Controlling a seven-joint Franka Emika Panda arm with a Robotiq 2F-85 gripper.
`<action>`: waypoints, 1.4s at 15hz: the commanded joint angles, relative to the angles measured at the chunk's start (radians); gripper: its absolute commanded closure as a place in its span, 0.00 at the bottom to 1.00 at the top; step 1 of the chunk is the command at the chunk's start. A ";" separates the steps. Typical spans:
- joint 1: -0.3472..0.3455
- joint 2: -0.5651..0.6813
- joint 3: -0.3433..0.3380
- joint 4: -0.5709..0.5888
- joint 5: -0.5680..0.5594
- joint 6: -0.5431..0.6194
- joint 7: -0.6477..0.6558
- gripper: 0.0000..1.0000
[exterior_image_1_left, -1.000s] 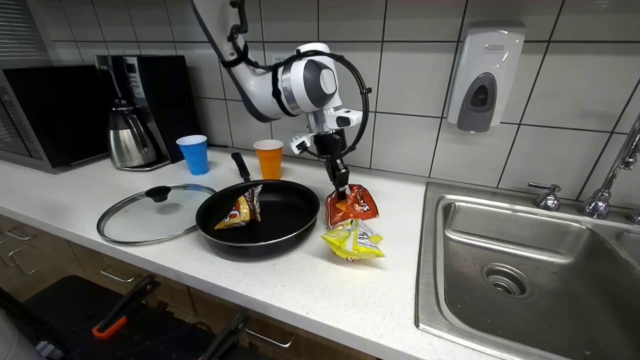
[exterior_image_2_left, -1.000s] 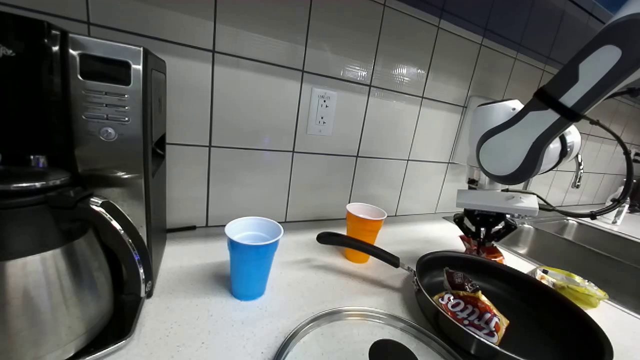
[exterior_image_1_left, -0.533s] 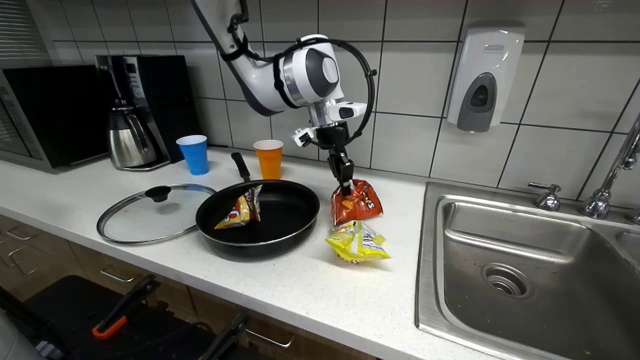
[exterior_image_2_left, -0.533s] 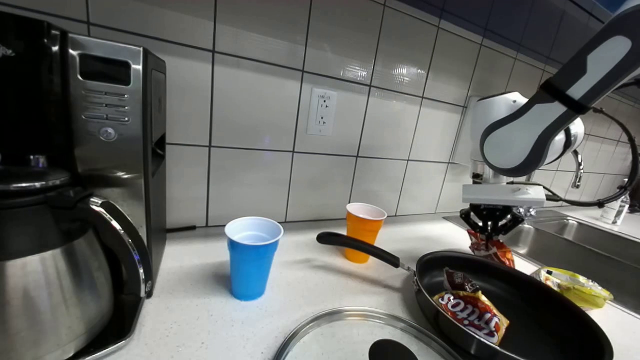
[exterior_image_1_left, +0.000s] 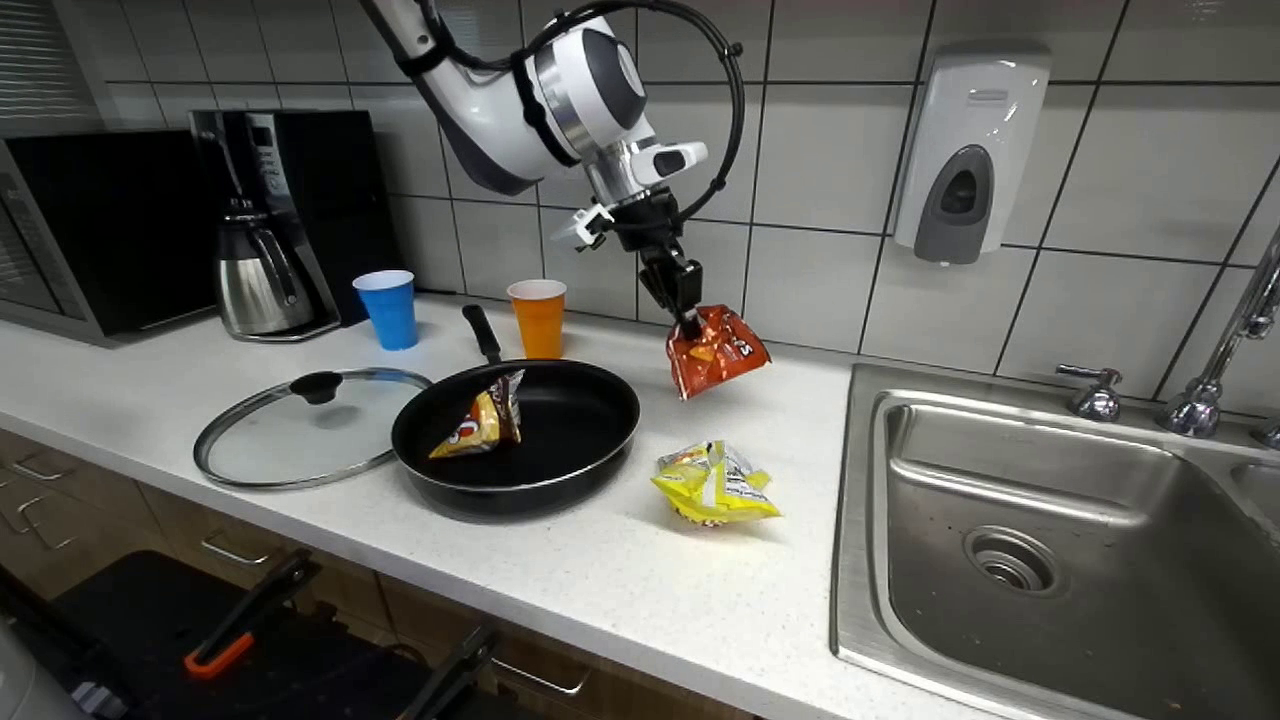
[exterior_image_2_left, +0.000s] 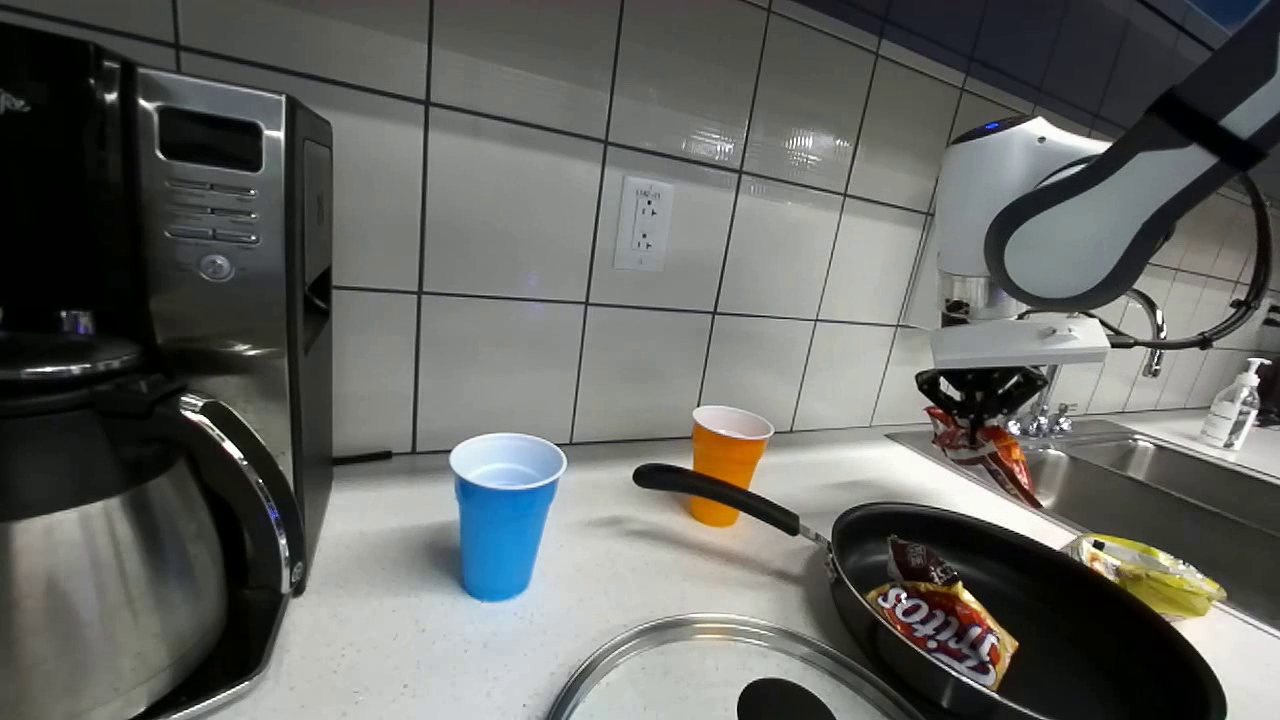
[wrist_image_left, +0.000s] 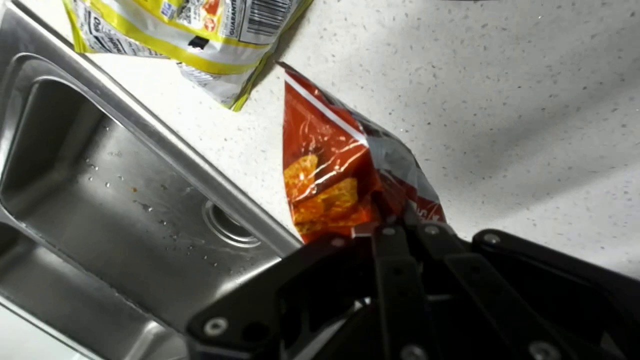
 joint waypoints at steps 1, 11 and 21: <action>0.018 -0.107 0.036 -0.077 -0.095 -0.022 0.041 1.00; -0.001 -0.268 0.250 -0.244 -0.092 -0.015 -0.075 1.00; -0.009 -0.214 0.297 -0.327 -0.127 -0.033 -0.102 1.00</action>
